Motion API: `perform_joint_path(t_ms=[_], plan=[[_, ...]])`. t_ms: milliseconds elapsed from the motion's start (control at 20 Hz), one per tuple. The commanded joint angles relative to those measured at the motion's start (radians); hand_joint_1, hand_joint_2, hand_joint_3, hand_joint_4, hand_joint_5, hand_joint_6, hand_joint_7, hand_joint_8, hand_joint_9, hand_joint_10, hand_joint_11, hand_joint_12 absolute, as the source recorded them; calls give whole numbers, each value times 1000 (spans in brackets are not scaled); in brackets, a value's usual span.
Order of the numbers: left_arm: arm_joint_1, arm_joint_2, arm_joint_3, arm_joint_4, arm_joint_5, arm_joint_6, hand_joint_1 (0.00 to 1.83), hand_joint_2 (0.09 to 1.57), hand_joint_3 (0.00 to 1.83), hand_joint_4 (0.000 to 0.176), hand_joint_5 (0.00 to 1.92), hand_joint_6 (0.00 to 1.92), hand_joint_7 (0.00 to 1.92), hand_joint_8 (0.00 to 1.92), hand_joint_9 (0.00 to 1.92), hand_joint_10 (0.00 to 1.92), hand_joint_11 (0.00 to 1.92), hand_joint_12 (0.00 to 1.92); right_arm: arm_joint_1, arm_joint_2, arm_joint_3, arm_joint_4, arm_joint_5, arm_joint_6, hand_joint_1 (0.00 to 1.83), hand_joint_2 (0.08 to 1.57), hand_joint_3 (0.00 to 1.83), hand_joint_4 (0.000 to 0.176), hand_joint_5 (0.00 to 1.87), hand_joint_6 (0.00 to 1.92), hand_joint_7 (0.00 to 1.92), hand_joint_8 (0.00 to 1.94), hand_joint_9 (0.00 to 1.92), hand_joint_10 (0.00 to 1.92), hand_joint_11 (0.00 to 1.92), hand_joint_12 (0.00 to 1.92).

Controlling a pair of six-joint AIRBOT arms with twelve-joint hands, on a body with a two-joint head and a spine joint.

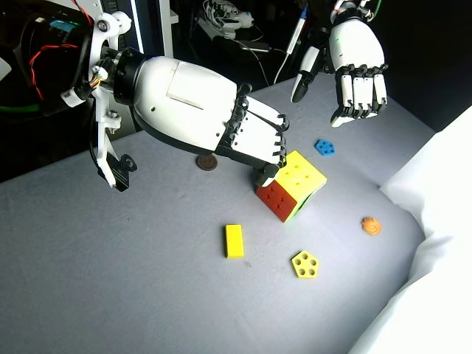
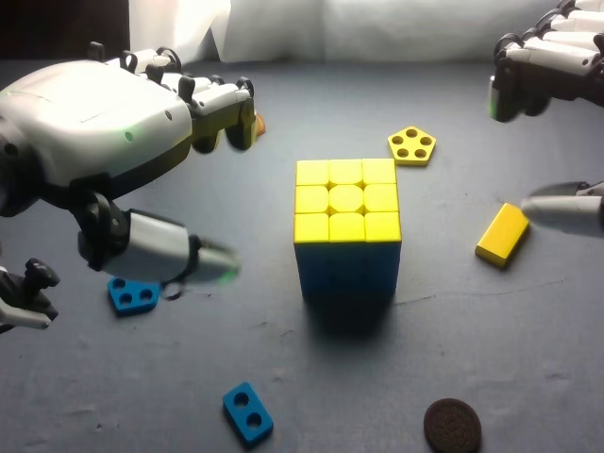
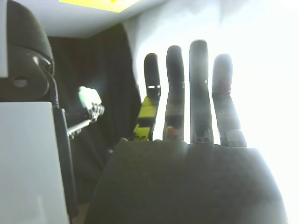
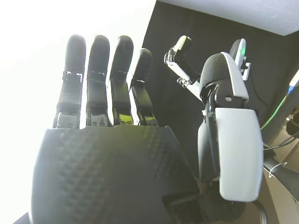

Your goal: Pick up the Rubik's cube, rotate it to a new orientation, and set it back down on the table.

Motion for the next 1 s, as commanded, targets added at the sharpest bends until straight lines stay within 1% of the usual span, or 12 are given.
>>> perform_joint_path(t_ms=[0, 200, 300, 350, 450, 500, 550, 600, 650, 750, 850, 950], plan=[[-17, 6, 3, 16, -94, 2, 472, 1194, 29, 43, 0, 0, 0, 0, 2, 0, 0, 196, 14, 3, -4, 0, 115, 0, 341, 1220, 38, 0, 73, 27, 201, 2, 142, 91, 0, 415], [-14, 6, 9, -3, -84, 3, 426, 1198, 6, 39, 0, 0, 0, 0, 0, 0, 0, 8, 14, 3, -5, -1, 115, -1, 314, 1235, 17, 0, 80, 11, 196, 3, 149, 52, 0, 428], [-14, 5, 14, -4, -74, 11, 440, 1196, 4, 31, 0, 0, 0, 0, 0, 0, 13, 6, 14, 3, -5, -2, 115, -1, 379, 1222, 6, 0, 114, 18, 214, 5, 167, 48, 0, 479], [-15, 2, 16, -22, -75, 28, 465, 1193, 2, 29, 0, 0, 0, 0, 0, 0, 16, 9, 14, 3, -5, -4, 115, -2, 370, 1226, 6, 0, 113, 16, 217, 5, 171, 46, 0, 489], [-21, -11, 16, -117, -75, 112, 455, 1188, 0, 34, 0, 0, 0, 0, 0, 0, 31, 18, 14, 3, -5, -6, 115, -2, 351, 1230, 6, 0, 140, 20, 246, 8, 202, 50, 0, 574], [-27, -29, 19, -188, -76, 167, 471, 1186, 0, 31, 0, 0, 0, 0, 0, 0, 19, 14, 14, 3, -5, -6, 115, -2, 349, 1232, 5, 0, 138, 15, 241, 4, 210, 48, 0, 604], [-29, -42, 22, -212, -78, 188, 479, 1184, 0, 27, 0, 0, 0, 0, 0, 0, 16, 15, 14, 3, -5, -6, 115, -2, 349, 1234, 4, 0, 126, 8, 224, 2, 199, 39, 0, 561], [-32, -63, 28, -237, -78, 209, 479, 1179, 0, 33, 0, 0, 0, 0, 0, 0, 2, 9, 14, 3, -5, -6, 115, -4, 337, 1235, 3, 0, 110, 3, 201, 2, 179, 26, 0, 471], [-37, -88, 35, -265, -79, 234, 500, 1174, 0, 33, 0, 0, 0, 0, 0, 0, 0, 1, 14, 4, -5, -6, 115, -7, 318, 1243, 4, 0, 83, 2, 157, 0, 155, 13, 0, 372], [-34, -139, 52, -293, -89, 249, 574, 1156, 0, 26, 0, 0, 0, 0, 0, 0, 0, 0, 14, 3, -5, -6, 115, -15, 344, 1235, 0, 0, 63, 2, 140, 1, 140, 5, 0, 303], [-23, -200, 70, -320, -124, 253, 642, 1141, 0, 23, 0, 0, 0, 0, 0, 0, 0, 0, 15, 3, -6, -6, 115, -15, 400, 1216, 0, 0, 66, 3, 153, 5, 125, 0, 0, 282], [-20, -246, 75, -414, -175, 335, 704, 1128, 0, 22, 0, 0, 0, 0, 0, 0, 0, 0, 15, 3, -6, -6, 115, -15, 431, 1200, 0, 0, 78, 6, 176, 5, 127, 2, 0, 294]])
